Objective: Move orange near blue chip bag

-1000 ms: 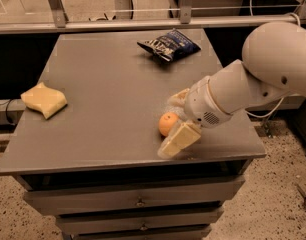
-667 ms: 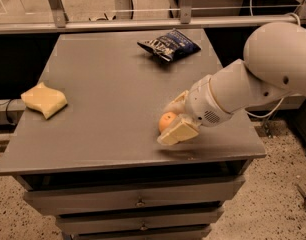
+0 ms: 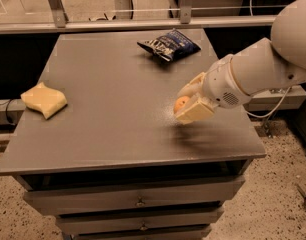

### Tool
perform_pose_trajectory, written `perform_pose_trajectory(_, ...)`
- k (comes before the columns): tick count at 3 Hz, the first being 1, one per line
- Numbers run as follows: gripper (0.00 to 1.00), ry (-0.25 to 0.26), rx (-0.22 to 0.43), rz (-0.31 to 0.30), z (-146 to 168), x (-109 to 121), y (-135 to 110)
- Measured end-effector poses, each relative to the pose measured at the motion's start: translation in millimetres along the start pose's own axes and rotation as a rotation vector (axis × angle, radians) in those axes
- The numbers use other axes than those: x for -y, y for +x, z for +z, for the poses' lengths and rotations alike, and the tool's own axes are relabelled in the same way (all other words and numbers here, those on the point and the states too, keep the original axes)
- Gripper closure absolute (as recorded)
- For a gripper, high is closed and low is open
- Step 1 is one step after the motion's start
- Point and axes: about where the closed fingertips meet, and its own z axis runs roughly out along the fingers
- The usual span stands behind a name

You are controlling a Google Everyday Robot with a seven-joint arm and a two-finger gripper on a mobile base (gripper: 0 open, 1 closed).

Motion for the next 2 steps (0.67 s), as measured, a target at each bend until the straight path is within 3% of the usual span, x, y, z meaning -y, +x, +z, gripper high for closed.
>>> perform_pose_trajectory(1,1.0,0.0,0.0,0.0,0,0,0)
perform_pose_trajectory(2,1.0,0.123,0.086,-0.033,-2,54,-11)
